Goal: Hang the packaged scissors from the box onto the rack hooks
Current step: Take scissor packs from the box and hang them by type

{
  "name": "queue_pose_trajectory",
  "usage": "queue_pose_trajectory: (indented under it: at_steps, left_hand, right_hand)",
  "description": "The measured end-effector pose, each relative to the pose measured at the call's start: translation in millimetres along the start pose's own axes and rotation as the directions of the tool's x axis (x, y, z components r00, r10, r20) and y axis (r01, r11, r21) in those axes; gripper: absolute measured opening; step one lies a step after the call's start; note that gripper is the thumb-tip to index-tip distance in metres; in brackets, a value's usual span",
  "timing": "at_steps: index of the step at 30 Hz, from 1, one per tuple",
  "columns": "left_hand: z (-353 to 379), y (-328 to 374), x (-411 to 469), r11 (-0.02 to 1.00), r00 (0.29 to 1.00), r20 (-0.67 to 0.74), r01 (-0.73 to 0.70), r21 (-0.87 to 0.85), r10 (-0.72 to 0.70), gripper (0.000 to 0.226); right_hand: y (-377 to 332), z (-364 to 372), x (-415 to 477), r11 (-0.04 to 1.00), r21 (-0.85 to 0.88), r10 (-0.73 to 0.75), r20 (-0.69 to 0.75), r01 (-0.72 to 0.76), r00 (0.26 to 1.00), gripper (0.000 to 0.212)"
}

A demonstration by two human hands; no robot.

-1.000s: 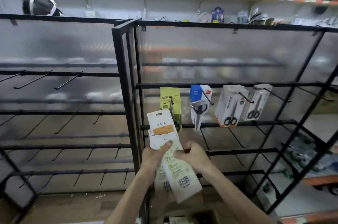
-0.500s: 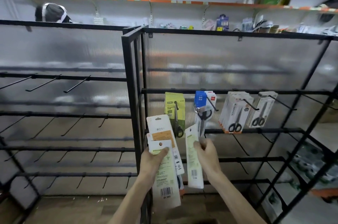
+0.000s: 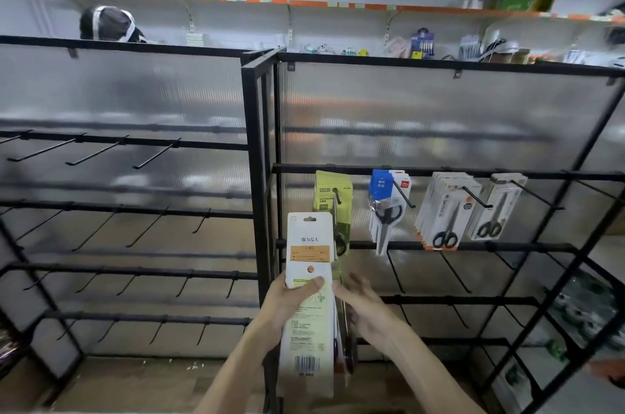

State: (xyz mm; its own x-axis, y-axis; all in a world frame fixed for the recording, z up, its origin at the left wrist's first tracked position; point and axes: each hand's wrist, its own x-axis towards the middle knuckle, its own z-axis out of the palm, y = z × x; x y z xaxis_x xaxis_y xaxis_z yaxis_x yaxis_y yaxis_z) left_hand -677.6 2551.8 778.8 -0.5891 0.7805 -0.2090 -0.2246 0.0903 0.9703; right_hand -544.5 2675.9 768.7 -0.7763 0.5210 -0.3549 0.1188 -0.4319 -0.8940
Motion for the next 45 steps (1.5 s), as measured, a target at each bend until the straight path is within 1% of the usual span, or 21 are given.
queue_pose_trajectory:
  at_steps: [1, 2, 3, 5, 6, 7, 9, 11, 16, 18, 21, 24, 28, 33, 35, 37, 38, 39, 41, 43, 45]
  left_hand:
    - [-2, -2, 0, 1.0, 1.0, 0.003, 0.002, 0.022, -0.003, 0.03]
    - [-4, -3, 1, 0.999, 1.0, 0.003, 0.005, 0.037, -0.005, 0.031]
    - [-5, -5, 1, 0.999, 1.0, -0.008, 0.005, 0.037, -0.005, 0.031]
    - [-8, -7, 3, 1.0, 0.998, -0.062, 0.01, -0.004, -0.01, 0.029]
    - [-10, -9, 5, 1.0, 0.995, -0.094, 0.014, -0.027, -0.017, 0.029]
    - [-11, -10, 7, 0.999, 0.993, -0.12, 0.016, -0.039, -0.02, 0.03]
    - [-14, -11, 11, 1.0, 0.989, -0.146, 0.0, -0.025, -0.004, 0.034]
    - [-16, -13, 12, 1.0, 0.99, -0.141, -0.026, 0.004, 0.026, 0.037]
    - [-19, -21, 15, 0.998, 0.983, -0.172, -0.054, 0.027, 0.058, 0.039]
    - [-20, -23, 18, 0.998, 0.98, -0.186, -0.063, 0.023, 0.066, 0.039]
    - [-20, -23, 20, 0.998, 0.985, -0.163, -0.057, 0.008, 0.057, 0.04]
    - [-19, -22, 22, 0.998, 0.988, -0.142, -0.057, -0.009, 0.055, 0.039]
    - [-17, -22, 24, 0.999, 0.991, -0.128, -0.044, -0.025, 0.041, 0.035]
    - [-14, -24, 27, 1.0, 0.994, -0.105, 0.007, -0.011, -0.008, 0.034]
    - [-12, -22, 28, 1.0, 0.997, -0.08, 0.02, 0.016, -0.019, 0.032]
    - [-6, -20, 28, 1.0, 0.998, -0.069, 0.016, 0.006, -0.015, 0.03]
    - [-2, -19, 28, 1.0, 0.997, -0.072, 0.012, -0.011, -0.013, 0.028]
    - [1, -18, 28, 0.999, 0.996, -0.087, 0.012, -0.036, -0.015, 0.026]
    - [6, -15, 30, 0.996, 0.99, -0.138, 0.016, -0.084, -0.028, 0.022]
    - [11, -12, 34, 0.993, 0.983, -0.175, 0.037, -0.117, -0.057, 0.021]
    - [17, -10, 38, 0.987, 0.98, -0.181, 0.055, -0.152, -0.082, 0.021]
  right_hand:
    - [-2, 0, -3, 0.993, -0.114, 0.014, 0.02, -0.011, 1.0, 0.058]
    - [-3, 0, -4, 0.971, -0.24, -0.001, -0.007, -0.001, 1.0, 0.048]
    - [-5, 0, -5, 0.944, -0.329, -0.059, -0.074, 0.031, 0.996, 0.038]
    - [-14, -3, -2, 0.914, -0.388, -0.219, -0.214, 0.123, 0.952, 0.019]
    - [-21, -5, 0, 0.895, -0.41, -0.293, -0.247, 0.175, 0.924, 0.012]
    - [-29, -5, 2, 0.869, -0.444, -0.359, -0.262, 0.219, 0.896, 0.01]
    - [-45, -2, 8, 0.819, -0.502, -0.454, -0.269, 0.279, 0.849, 0.015]
    - [-62, 4, 16, 0.807, -0.498, -0.497, -0.281, 0.318, 0.821, 0.017]
    - [-93, 8, 45, 0.818, -0.48, -0.503, -0.328, 0.317, 0.8, 0.01]
    - [-100, 10, 56, 0.807, -0.509, -0.513, -0.351, 0.3, 0.784, 0.014]
    - [-103, 7, 69, 0.799, -0.535, -0.501, -0.343, 0.274, 0.794, 0.024]
    - [-97, -2, 78, 0.79, -0.556, -0.492, -0.327, 0.257, 0.807, 0.016]
    - [-93, -3, 94, 0.819, -0.526, -0.476, -0.397, 0.23, 0.785, 0.021]
    - [-103, 10, 115, 0.786, -0.6, -0.49, -0.453, 0.152, 0.745, 0.022]
    - [-103, 16, 118, 0.81, -0.571, -0.457, -0.477, 0.13, 0.751, 0.025]
    - [-96, 24, 109, 0.848, -0.521, -0.421, -0.549, 0.099, 0.722, 0.033]
    - [-87, 27, 101, 0.858, -0.504, -0.409, -0.557, 0.098, 0.723, 0.034]
    - [-77, 30, 88, 0.863, -0.49, -0.404, -0.525, 0.122, 0.749, 0.032]
    - [-54, 35, 53, 0.885, -0.428, -0.37, -0.41, 0.182, 0.833, 0.022]
    - [-31, 35, 19, 0.904, -0.396, -0.296, -0.306, 0.162, 0.905, 0.02]
    - [-12, 30, 1, 0.875, -0.471, -0.248, -0.232, 0.114, 0.941, 0.033]
